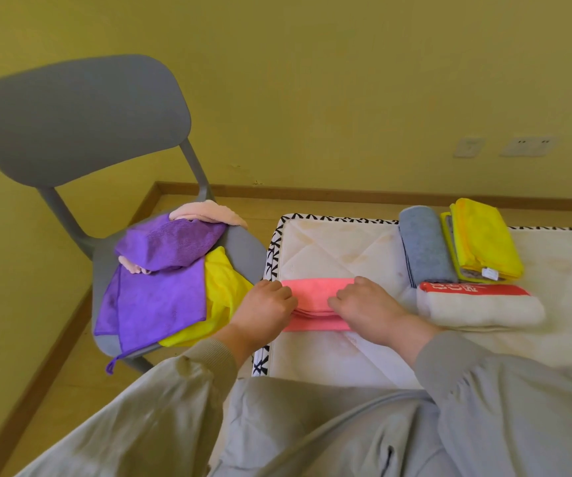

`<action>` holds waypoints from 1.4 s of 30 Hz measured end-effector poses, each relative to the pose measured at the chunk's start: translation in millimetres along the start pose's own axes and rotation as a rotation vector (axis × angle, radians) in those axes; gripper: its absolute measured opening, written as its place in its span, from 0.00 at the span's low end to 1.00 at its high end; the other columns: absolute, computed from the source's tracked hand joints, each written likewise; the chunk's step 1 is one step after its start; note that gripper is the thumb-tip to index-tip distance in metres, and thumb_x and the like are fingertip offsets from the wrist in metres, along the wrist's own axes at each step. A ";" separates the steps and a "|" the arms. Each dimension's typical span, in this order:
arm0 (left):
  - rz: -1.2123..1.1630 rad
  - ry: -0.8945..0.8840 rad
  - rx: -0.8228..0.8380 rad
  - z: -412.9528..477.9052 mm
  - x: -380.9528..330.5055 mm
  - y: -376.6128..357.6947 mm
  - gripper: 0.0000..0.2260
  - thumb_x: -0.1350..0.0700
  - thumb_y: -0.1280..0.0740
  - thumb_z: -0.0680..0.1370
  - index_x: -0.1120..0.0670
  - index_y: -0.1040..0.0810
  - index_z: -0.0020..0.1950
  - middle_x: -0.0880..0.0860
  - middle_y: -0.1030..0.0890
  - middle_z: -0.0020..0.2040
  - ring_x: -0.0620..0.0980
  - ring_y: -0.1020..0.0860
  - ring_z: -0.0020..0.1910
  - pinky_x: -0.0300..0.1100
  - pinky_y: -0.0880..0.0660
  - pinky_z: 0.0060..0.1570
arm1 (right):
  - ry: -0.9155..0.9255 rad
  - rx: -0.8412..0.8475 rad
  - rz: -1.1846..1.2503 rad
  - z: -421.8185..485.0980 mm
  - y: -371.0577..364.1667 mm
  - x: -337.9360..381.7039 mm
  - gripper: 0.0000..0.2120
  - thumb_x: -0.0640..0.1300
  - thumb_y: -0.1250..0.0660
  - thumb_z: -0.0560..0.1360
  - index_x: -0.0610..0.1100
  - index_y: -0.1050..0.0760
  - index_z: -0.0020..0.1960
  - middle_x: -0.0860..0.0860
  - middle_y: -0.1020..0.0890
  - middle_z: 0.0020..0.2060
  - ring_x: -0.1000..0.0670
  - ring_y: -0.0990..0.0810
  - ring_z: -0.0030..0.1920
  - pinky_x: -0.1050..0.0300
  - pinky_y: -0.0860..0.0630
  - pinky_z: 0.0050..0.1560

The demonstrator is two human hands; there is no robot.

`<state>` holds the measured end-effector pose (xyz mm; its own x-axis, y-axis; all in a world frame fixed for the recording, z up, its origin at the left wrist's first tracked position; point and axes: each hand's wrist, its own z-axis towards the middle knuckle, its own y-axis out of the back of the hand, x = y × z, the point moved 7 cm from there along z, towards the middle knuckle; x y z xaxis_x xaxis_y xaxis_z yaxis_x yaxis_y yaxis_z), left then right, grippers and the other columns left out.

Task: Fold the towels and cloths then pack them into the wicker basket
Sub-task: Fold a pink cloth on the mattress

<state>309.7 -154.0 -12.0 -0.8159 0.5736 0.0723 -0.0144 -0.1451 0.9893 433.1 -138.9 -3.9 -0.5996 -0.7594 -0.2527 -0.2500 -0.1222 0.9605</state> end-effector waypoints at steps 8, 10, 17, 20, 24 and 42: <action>0.108 -0.110 -0.016 -10.7 -10.7 -5.9 0.09 0.67 0.35 0.55 0.53 0.28 0.27 0.51 0.29 0.27 0.51 0.29 0.26 0.38 0.34 0.26 | 0.104 -0.116 -0.020 -6.0 -0.8 10.0 0.16 0.30 0.33 0.46 0.46 0.28 0.29 0.52 0.29 0.21 0.48 0.29 0.21 0.61 0.29 0.28; 0.084 -0.117 -0.065 -12.3 -9.8 -5.4 0.09 0.67 0.35 0.57 0.54 0.28 0.29 0.51 0.29 0.28 0.52 0.29 0.26 0.38 0.33 0.26 | 0.117 -0.166 -0.004 -6.4 6.2 10.6 0.13 0.31 0.37 0.51 0.46 0.27 0.32 0.52 0.28 0.23 0.48 0.28 0.24 0.60 0.29 0.29; 0.066 -0.148 -0.132 -18.5 -13.5 -9.2 0.06 0.65 0.36 0.63 0.53 0.27 0.31 0.51 0.28 0.30 0.51 0.29 0.29 0.39 0.33 0.27 | 0.043 0.053 0.129 -3.7 -14.0 10.0 0.13 0.29 0.37 0.64 0.42 0.26 0.45 0.45 0.22 0.39 0.42 0.23 0.42 0.51 0.30 0.40; -0.044 -0.113 -0.069 -22.4 -14.2 -20.5 0.04 0.59 0.35 0.65 0.53 0.27 0.30 0.50 0.27 0.31 0.52 0.28 0.30 0.39 0.32 0.28 | -0.034 0.303 0.214 -7.5 -31.4 6.2 0.08 0.35 0.41 0.72 0.43 0.27 0.49 0.46 0.24 0.50 0.44 0.26 0.53 0.53 0.32 0.49; -0.262 0.081 -0.178 -13.8 -2.5 -7.6 0.12 0.56 0.40 0.72 0.56 0.28 0.28 0.53 0.29 0.30 0.54 0.30 0.30 0.44 0.30 0.28 | -0.337 0.280 0.475 -8.5 -32.5 -13.5 0.15 0.49 0.44 0.76 0.46 0.36 0.32 0.45 0.24 0.40 0.44 0.26 0.42 0.54 0.30 0.41; -0.173 0.340 0.303 11.2 -13.3 -77.9 0.35 0.42 0.72 0.71 0.53 0.62 0.77 0.49 0.62 0.77 0.50 0.62 0.77 0.50 0.62 0.73 | -0.363 0.383 0.391 1.6 -81.4 -13.8 0.34 0.63 0.55 0.79 0.51 0.66 0.76 0.51 0.64 0.76 0.49 0.64 0.76 0.43 0.62 0.74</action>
<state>328.1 -141.3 -88.6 -0.9599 0.2650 -0.0919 -0.0387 0.1992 0.9792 460.5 -117.5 -78.9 -0.9028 -0.4296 0.0191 -0.1745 0.4065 0.8968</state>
